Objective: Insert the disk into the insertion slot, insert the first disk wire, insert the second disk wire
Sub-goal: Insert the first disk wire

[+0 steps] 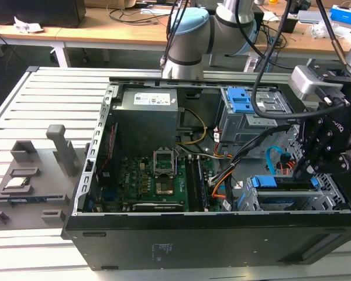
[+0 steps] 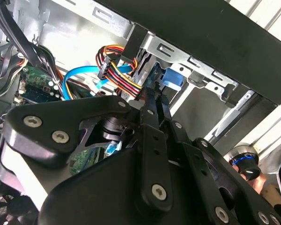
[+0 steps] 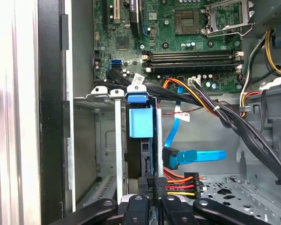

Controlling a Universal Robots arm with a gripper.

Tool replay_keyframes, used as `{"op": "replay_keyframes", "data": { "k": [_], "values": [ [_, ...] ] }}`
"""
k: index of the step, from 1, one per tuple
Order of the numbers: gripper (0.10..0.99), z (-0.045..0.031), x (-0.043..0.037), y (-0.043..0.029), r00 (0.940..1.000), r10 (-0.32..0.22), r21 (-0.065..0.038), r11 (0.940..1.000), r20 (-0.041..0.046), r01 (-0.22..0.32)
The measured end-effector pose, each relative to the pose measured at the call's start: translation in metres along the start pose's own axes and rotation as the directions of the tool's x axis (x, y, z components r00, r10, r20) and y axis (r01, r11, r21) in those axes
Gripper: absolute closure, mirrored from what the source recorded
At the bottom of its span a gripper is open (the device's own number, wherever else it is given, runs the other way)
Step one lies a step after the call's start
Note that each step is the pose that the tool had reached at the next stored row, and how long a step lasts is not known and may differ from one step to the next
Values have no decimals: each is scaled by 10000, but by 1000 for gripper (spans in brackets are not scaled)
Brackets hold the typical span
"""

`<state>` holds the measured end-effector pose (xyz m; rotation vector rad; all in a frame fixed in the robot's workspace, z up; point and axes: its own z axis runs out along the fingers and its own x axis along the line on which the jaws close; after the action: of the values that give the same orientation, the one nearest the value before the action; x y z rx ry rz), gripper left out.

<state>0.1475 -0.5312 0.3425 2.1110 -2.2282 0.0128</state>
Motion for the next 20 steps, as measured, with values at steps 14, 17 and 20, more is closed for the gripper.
{"op": "replay_keyframes", "data": {
  "k": [14, 17, 20],
  "values": [
    [918, 74, -12, -14, 10000, 0, 0, 10000, 1, 0],
    [843, 71, -11, -14, 10000, 0, 0, 10000, 0, 0],
    [843, -153, -22, -2, 10000, 0, 7, 10000, 2, 0]
  ]
}}
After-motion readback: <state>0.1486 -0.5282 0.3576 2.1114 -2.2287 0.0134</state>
